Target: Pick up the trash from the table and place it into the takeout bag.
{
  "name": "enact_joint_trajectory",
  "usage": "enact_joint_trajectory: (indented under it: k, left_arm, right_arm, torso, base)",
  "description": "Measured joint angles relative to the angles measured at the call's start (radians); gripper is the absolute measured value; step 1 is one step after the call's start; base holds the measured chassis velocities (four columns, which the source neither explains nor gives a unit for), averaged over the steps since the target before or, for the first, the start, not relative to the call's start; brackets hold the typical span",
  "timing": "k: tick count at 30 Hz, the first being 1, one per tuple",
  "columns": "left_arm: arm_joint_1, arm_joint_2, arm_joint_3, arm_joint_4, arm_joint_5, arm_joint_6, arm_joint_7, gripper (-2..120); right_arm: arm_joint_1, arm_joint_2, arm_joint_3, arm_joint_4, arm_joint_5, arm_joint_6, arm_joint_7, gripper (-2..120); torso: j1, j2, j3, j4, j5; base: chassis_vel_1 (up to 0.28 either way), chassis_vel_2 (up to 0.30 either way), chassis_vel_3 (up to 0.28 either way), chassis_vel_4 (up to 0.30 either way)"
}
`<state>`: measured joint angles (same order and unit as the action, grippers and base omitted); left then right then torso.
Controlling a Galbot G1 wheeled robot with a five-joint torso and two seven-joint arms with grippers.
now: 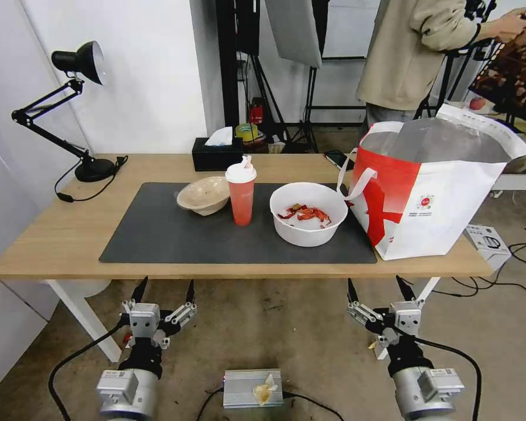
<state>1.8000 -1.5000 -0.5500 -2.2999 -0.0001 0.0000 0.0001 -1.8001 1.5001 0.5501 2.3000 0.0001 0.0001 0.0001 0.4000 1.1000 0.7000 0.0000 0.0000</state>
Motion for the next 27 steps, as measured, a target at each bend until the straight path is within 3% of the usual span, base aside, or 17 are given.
enact_joint_trajectory:
  k: [14, 18, 21, 22, 23, 27]
  left_arm:
    - [0.003, -0.002, -0.012, 0.000, -0.016, -0.012, -0.004, 100]
    - [0.034, -0.028, -0.137, -0.019, -0.180, -0.174, -0.065, 100]
    - [0.029, -0.030, -0.128, -0.023, -0.205, -0.199, -0.054, 100]
    - [0.028, -0.030, -0.121, -0.027, -0.215, -0.209, -0.043, 100]
    - [0.028, -0.030, -0.121, -0.027, -0.215, -0.209, -0.043, 100]
    - [0.035, -0.026, -0.110, -0.032, -0.240, -0.245, 0.005, 100]
  right_arm:
    - [0.000, -0.003, 0.000, 0.000, 0.002, 0.000, 0.001, 100]
    - [0.031, -0.119, 0.002, -0.002, 0.079, -0.020, 0.075, 100]
    - [0.046, -0.172, 0.003, -0.003, 0.114, -0.030, 0.109, 100]
    - [0.061, -0.231, 0.005, -0.005, 0.153, -0.041, 0.148, 100]
    - [0.061, -0.231, 0.005, -0.005, 0.153, -0.041, 0.148, 100]
    - [0.102, -0.381, 0.009, -0.008, 0.252, -0.067, 0.246, 100]
  torso:
    - [0.000, 0.000, 0.000, -0.0003, -0.0001]
    - [0.000, 0.000, 0.000, 0.0006, 0.0005]
    - [0.000, 0.000, 0.000, 0.0000, 0.0000]
    - [0.000, 0.000, 0.000, -0.0002, 0.0003]
    - [0.000, 0.000, 0.000, -0.0002, 0.0003]
    - [0.000, 0.000, 0.000, 0.0002, 0.0000]
  base:
    - [0.000, 0.000, 0.000, 0.000]
    - [0.000, 0.000, 0.000, 0.000]
    - [0.000, 0.000, 0.000, 0.000]
    - [0.000, 0.000, 0.000, 0.000]
    - [0.000, 0.000, 0.000, 0.000]
    - [0.000, 0.000, 0.000, 0.000]
